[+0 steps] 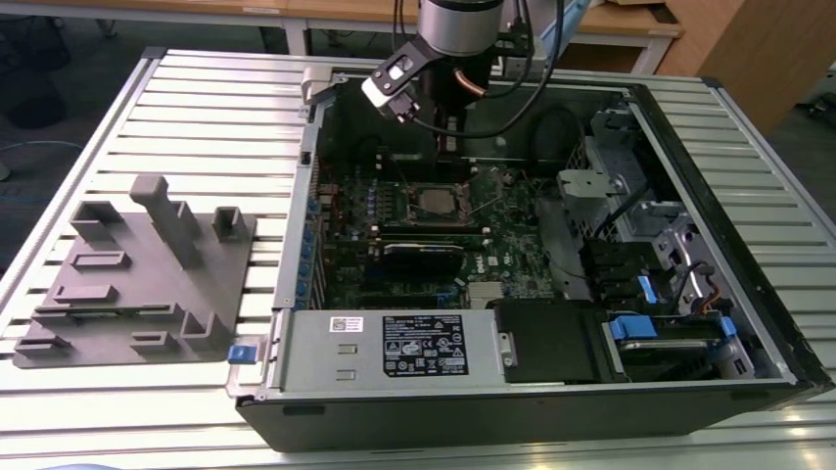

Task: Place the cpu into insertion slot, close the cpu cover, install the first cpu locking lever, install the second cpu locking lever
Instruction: 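Close the cpu cover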

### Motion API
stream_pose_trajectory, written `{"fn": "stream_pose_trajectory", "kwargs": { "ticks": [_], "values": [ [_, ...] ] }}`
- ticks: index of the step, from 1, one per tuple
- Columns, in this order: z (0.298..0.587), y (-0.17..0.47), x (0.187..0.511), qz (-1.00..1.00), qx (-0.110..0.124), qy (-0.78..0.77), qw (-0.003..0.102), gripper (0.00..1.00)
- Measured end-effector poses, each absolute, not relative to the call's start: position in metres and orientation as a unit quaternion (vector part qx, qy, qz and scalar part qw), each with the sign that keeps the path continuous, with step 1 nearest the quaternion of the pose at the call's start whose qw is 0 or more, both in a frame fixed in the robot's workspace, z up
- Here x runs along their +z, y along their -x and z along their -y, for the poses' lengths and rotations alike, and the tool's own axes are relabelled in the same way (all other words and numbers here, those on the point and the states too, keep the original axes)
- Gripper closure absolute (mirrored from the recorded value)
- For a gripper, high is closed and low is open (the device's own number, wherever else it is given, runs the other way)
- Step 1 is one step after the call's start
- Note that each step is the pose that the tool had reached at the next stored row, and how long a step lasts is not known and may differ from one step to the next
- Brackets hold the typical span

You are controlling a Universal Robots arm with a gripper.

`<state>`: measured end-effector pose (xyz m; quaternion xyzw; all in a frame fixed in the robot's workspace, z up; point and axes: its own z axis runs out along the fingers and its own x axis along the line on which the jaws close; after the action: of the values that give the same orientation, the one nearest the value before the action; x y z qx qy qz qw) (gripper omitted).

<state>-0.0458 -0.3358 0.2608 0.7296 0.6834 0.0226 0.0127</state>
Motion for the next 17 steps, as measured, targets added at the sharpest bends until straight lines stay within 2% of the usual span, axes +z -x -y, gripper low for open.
{"fn": "stream_pose_trajectory", "kwargs": {
  "ticks": [17],
  "values": [
    [0.336, 0.031, 0.261, -0.683, 0.023, -0.73, 0.013, 0.89]
  ]
}}
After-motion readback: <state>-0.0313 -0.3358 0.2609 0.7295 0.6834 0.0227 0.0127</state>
